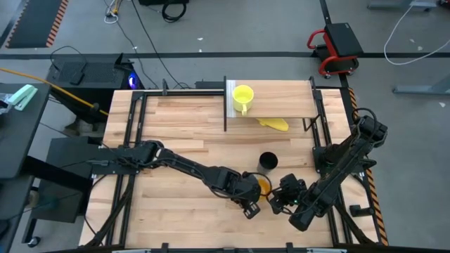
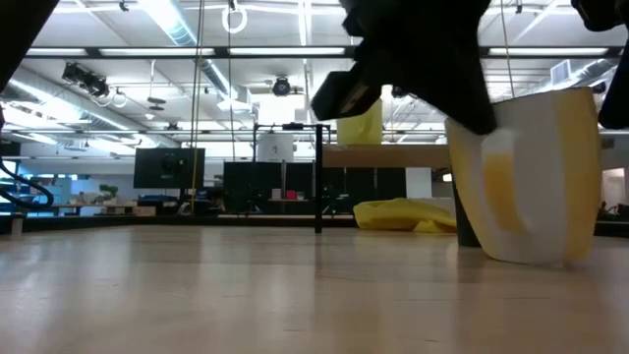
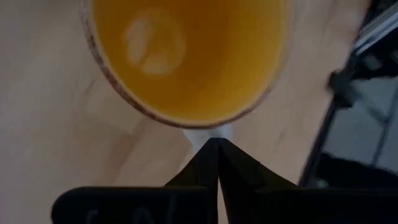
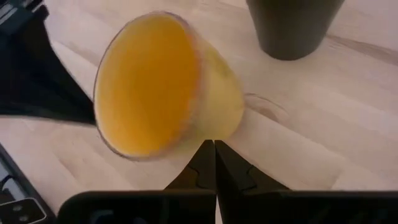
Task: Stack small to large cups/mugs on shelf
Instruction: Put the orange mug on the shelf
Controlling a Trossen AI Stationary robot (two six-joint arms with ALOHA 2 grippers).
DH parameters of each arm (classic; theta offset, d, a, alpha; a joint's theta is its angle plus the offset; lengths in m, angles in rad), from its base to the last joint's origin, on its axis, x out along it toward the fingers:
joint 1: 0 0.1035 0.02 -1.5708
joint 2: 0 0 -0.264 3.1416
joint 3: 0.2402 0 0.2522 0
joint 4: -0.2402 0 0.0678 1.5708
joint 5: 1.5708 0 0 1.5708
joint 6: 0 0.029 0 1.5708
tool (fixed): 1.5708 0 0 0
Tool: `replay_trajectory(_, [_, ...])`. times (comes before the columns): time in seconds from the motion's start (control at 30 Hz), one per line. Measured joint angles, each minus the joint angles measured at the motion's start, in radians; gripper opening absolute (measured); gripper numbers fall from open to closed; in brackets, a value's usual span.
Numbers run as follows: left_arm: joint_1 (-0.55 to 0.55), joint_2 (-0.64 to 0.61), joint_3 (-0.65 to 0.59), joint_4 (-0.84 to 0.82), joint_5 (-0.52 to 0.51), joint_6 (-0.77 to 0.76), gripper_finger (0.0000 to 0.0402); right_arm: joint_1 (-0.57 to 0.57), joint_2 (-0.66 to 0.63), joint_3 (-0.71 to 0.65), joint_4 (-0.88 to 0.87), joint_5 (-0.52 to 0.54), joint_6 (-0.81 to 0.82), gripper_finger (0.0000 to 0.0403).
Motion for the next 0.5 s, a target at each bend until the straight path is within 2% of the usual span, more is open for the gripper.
replay_trajectory(0.5, [0.004,-0.007,-0.001,0.017,-0.012,0.006,0.0012,0.001,0.000,0.000,0.002,-0.003,-0.005,0.0001])
